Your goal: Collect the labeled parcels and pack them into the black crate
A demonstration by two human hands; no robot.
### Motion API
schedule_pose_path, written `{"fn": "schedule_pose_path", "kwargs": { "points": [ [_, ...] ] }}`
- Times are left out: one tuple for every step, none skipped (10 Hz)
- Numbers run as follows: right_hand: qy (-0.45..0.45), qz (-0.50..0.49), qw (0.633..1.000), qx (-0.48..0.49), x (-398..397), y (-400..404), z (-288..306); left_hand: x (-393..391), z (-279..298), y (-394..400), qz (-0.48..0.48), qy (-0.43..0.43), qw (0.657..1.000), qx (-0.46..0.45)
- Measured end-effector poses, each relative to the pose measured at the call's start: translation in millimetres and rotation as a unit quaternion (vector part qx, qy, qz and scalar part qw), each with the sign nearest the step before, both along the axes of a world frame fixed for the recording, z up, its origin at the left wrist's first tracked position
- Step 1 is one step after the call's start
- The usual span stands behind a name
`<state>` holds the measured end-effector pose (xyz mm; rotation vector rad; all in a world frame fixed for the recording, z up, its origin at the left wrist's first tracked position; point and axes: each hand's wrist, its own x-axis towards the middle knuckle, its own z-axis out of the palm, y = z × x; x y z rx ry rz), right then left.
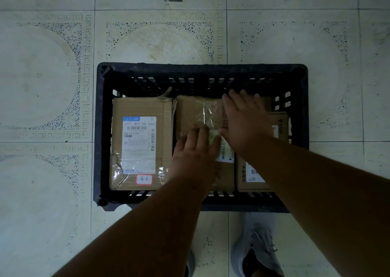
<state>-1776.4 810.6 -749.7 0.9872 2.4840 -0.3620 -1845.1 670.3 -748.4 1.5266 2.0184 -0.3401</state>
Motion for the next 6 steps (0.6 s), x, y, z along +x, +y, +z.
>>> {"fn": "schedule_pose_path", "kwargs": {
  "points": [
    [0.029, 0.018, 0.999, -0.028, -0.8, 1.0, 2.3, -0.1, -0.8, -0.6, 0.004, -0.003, 1.000, 0.010],
    [0.009, 0.041, 0.999, -0.030, -6.3, 10.9, 6.1, -0.5, 2.1, -4.4, 0.011, -0.020, 1.000, 0.002],
    [-0.036, 0.051, 0.997, -0.040, -14.2, 14.7, 6.4, -3.3, 8.8, -0.4, 0.020, -0.035, 0.999, 0.005],
    [-0.085, 0.043, 0.992, -0.079, -27.3, 18.5, 10.1, -19.7, 18.0, 18.2, 0.067, -0.067, 0.995, 0.033],
    [-0.114, 0.060, 0.987, -0.098, -29.8, 20.3, 19.1, -42.1, 30.8, 28.8, 0.100, -0.120, 0.988, 0.017],
    [-0.046, 0.033, 0.995, -0.085, -22.3, 13.5, 47.9, -58.7, 60.2, 33.0, 0.131, -0.090, 0.984, 0.076]
  ]
}}
